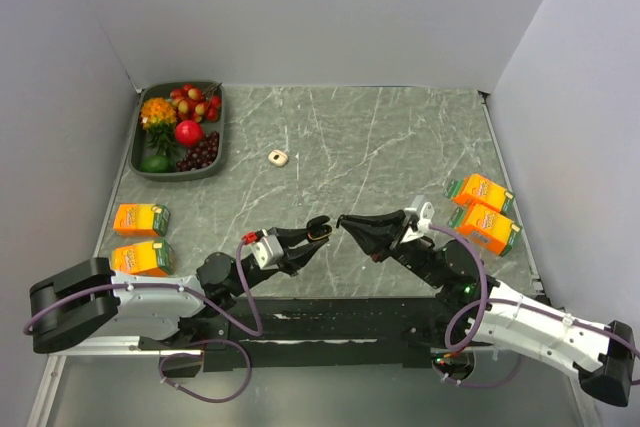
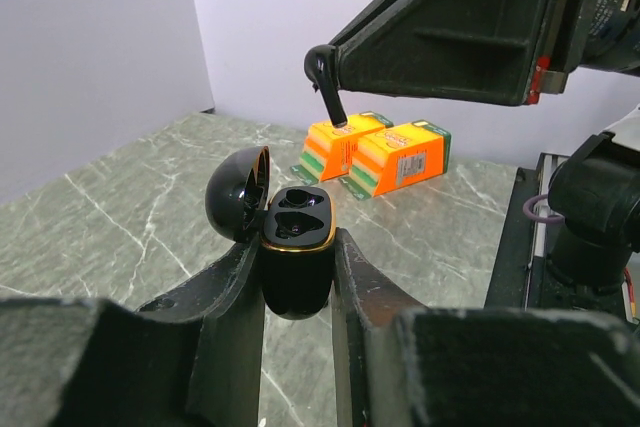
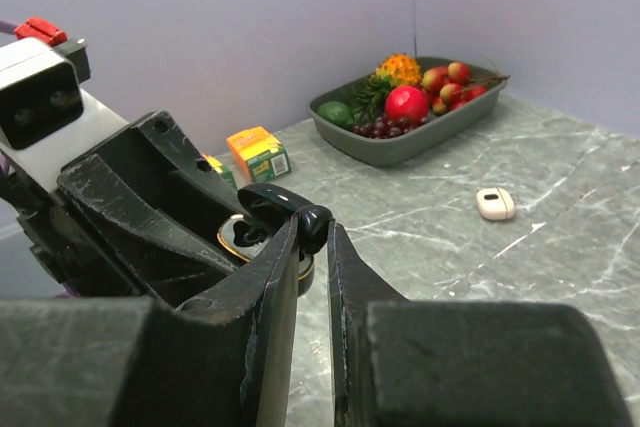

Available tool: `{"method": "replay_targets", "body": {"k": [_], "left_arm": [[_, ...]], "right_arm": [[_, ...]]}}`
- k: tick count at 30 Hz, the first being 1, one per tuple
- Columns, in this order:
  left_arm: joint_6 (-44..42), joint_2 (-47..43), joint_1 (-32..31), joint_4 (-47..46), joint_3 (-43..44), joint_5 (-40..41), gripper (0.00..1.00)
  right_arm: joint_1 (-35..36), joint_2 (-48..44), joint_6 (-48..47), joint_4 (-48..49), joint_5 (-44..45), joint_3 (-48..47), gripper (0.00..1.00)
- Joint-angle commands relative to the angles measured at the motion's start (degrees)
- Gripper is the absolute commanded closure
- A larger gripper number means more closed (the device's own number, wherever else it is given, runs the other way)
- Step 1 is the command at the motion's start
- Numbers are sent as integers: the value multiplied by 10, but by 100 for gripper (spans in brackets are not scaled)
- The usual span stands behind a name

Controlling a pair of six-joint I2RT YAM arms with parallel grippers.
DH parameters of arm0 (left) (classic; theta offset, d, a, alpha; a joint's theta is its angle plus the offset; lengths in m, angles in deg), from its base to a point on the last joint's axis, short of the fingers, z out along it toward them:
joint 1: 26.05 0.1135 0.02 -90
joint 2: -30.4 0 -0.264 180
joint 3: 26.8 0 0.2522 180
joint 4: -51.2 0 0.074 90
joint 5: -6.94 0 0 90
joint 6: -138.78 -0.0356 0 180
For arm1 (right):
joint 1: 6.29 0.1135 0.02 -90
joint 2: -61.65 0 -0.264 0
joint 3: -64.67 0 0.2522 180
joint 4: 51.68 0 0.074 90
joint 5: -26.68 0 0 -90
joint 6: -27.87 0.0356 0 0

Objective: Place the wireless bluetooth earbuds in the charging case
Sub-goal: Place the earbud in the charging case.

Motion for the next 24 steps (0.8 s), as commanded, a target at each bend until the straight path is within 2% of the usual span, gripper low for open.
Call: {"method": "replay_targets", "body": {"k": [1,12,20,24], "left_arm": [[12,-14,2,-312,20,-7,99],[20,-31,2,-310,16,-28,99],[-18,-46,8,-301,-10,-130,99],[-32,-48,8,-293,-15,-139,99]], "right_arm": [[21,25,-28,62,15,-17,100],[42,60,-44,124,20,3,100],[48,52,-51,140,10,13,100],[51,45,-48,137,5,20,100]]}}
